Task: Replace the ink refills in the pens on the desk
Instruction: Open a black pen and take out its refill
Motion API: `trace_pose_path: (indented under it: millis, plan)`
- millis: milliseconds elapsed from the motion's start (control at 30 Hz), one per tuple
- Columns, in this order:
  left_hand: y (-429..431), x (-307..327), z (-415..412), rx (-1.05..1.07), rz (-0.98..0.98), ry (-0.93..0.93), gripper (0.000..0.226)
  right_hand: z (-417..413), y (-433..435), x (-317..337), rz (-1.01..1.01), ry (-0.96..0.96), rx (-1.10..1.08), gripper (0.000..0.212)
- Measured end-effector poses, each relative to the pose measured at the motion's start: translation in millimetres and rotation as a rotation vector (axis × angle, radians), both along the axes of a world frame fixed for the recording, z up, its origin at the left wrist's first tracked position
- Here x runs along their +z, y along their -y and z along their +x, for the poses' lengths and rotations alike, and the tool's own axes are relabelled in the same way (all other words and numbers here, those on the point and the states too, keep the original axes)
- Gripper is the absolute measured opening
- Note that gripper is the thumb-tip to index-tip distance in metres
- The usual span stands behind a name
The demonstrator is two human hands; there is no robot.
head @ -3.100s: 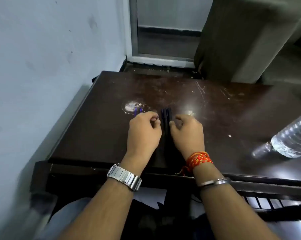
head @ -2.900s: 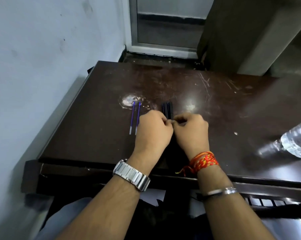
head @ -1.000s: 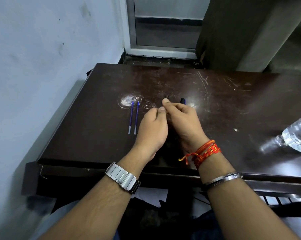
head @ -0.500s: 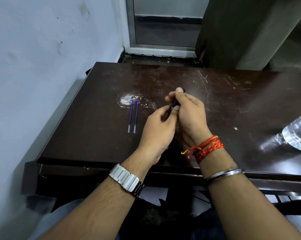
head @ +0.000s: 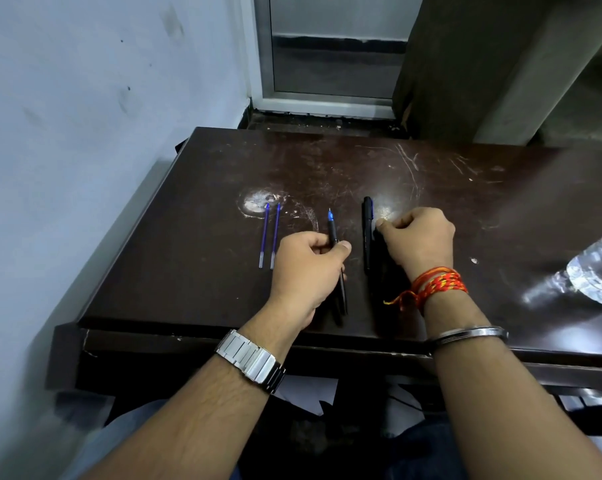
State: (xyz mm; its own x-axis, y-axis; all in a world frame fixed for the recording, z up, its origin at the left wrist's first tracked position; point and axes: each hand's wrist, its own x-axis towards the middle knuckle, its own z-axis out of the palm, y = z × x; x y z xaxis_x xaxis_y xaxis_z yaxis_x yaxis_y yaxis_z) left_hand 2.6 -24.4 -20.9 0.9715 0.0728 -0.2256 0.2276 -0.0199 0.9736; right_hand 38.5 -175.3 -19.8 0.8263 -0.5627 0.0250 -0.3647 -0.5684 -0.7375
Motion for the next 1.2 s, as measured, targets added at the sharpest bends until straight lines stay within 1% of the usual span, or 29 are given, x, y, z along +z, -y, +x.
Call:
trace_pose_path:
  millis: [100, 167, 200, 233, 267, 333, 367, 400, 467, 600, 667, 733, 867, 900, 967, 1000, 1033, 1067, 1100, 1133, 1200]
  plan:
    - [-1.7, -1.7, -0.5, 0.021, 0.02, 0.029, 0.022, -1.2, -1.6, 1.2, -0.043, 0.024, 0.014, 0.027]
    - [-2.4, -2.7, 0.5, 0.043, 0.041, 0.047, 0.015, -1.7, -4.8, 6.4, -0.088, 0.112, 0.036, 0.028]
    - [-2.5, -2.8, 1.5, 0.054, 0.063, 0.058, 0.015, -2.2, -7.8, 9.1, -0.079, 0.15, 0.063, 0.032]
    - [-3.0, -3.4, 2.7, 0.063, 0.091, 0.072, 0.019, -2.9, -12.3, 11.0, -0.024, 0.173, 0.118, 0.038]
    - [-3.4, -3.7, 3.7, 0.069, 0.12, 0.092, 0.022, -4.9, -18.8, 12.1, 0.1, 0.169, 0.19, 0.044]
    - [-3.7, -3.4, 4.0, 0.071, 0.176, 0.156, 0.025, -9.0, -31.8, 9.6, 0.412, 0.118, 0.313, 0.048]
    - [-3.7, -3.2, 3.6, 0.07, 0.202, 0.186, 0.026, -9.5, -35.9, 6.4, 0.479, 0.109, 0.352, 0.048]
    - [-3.6, -3.1, 3.4, 0.073, 0.22, 0.207, 0.026, -9.3, -38.6, 3.4, 0.491, 0.112, 0.377, 0.047]
    - [-3.9, -2.6, 3.7, 0.084, 0.217, 0.221, 0.03, -7.6, -40.9, 1.8, 0.534, 0.121, 0.418, 0.039]
    - [-7.6, -0.3, 8.2, 0.066, 0.127, 0.233, 0.046, -5.4, -39.9, 5.7, 0.68, 0.14, 0.496, 0.029]
    - [-8.3, -0.8, 7.7, 0.06, 0.107, 0.256, 0.046, -6.5, -41.6, 5.1, 0.673, 0.144, 0.531, 0.019]
    - [-7.1, -1.5, 6.0, 0.065, 0.11, 0.268, 0.046, -7.0, -43.0, 4.9, 0.677, 0.154, 0.535, 0.022]
    - [-7.0, -1.0, 4.9, 0.067, 0.11, 0.256, 0.053, -4.9, -42.5, 8.3, 0.9, 0.165, 0.5, 0.028]
    - [-7.5, -0.6, 4.9, 0.072, 0.117, 0.26, 0.054, -4.5, -42.3, 6.8, 0.892, 0.149, 0.487, 0.029]
    - [-7.7, -0.1, 5.2, 0.081, 0.118, 0.265, 0.052, -5.1, -43.4, 4.2, 0.731, 0.134, 0.493, 0.038]
    - [-7.4, -0.3, 5.2, 0.08, 0.118, 0.265, 0.052, -5.7, -44.2, 3.6, 0.686, 0.146, 0.491, 0.038]
    - [-6.7, -0.8, 5.4, 0.079, 0.118, 0.265, 0.051, -4.4, -44.1, 2.0, 0.69, 0.169, 0.487, 0.03]
    - [-6.4, -1.5, 5.6, 0.08, 0.116, 0.265, 0.051, -4.2, -44.8, 2.8, 0.736, 0.176, 0.474, 0.022]
    - [-6.4, -2.1, 5.9, 0.082, 0.114, 0.265, 0.052, -3.0, -44.1, 1.4, 0.77, 0.176, 0.465, 0.018]
    - [-6.8, -2.9, 6.5, 0.084, 0.112, 0.265, 0.052, -2.4, -44.3, 1.2, 0.77, 0.173, 0.457, 0.018]
    - [-7.6, -4.4, 7.2, 0.083, 0.103, 0.266, 0.051, -3.2, -43.9, -0.1, 0.667, 0.16, 0.471, 0.022]
